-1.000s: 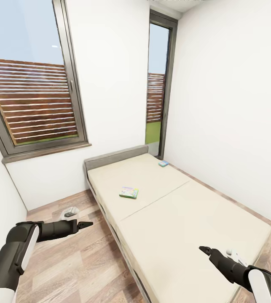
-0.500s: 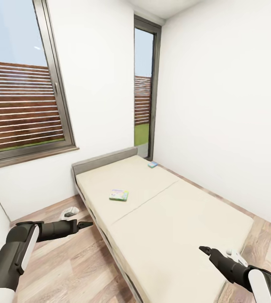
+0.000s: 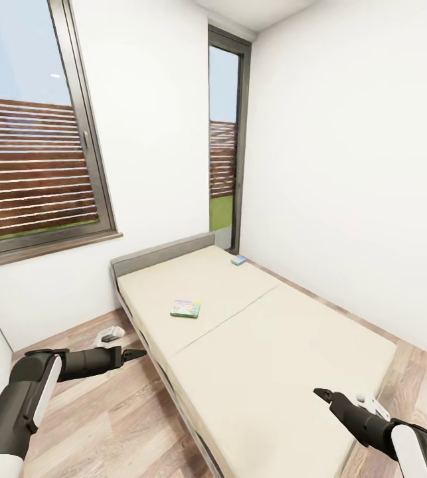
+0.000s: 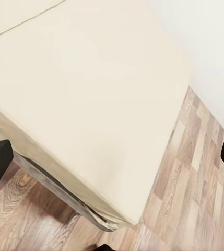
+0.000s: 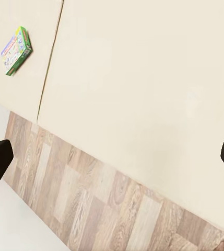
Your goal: Put all the toys in the child's room - the three board games (two on the bed and one on the table), the two jigsaw puzzles on the table, and the tennis ball on the table - inside the toy box on the table in the child's room.
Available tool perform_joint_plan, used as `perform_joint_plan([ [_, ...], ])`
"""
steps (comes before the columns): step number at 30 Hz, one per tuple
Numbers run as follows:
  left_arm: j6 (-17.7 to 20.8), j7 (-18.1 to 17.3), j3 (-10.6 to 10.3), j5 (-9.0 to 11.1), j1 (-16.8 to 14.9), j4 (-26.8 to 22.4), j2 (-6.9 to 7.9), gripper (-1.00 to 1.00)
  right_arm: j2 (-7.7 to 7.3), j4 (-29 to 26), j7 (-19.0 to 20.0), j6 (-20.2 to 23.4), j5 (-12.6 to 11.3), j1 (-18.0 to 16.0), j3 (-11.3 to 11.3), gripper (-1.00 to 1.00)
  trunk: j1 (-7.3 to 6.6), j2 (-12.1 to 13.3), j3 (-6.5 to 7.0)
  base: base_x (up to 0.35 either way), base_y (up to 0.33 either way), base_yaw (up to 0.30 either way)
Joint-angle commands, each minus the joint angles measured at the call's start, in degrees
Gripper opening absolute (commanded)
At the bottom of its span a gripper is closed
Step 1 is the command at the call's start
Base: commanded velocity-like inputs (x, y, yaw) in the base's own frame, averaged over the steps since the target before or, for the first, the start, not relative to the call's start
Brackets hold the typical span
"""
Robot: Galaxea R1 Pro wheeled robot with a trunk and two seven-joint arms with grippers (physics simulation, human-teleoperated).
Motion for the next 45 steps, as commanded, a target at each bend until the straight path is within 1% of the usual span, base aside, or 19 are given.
perform_joint_plan([
  [1,0.42,-0.21,0.07,-0.03,-0.05,-0.01,0.00,1.00,0.01,-0.03,0.09,0.29,0.02,-0.05,-0.09,1.00,0.03,-0.10,-0.09,0.000,0.000,-0.019],
  [45,0.42,-0.25,0.07,-0.03,-0.05,-0.01,0.00,1.00,0.00,-0.02,0.09,0.29,0.05,-0.05,-0.13,1.00,0.03,-0.10,0.95,0.000,0.000,-0.074],
])
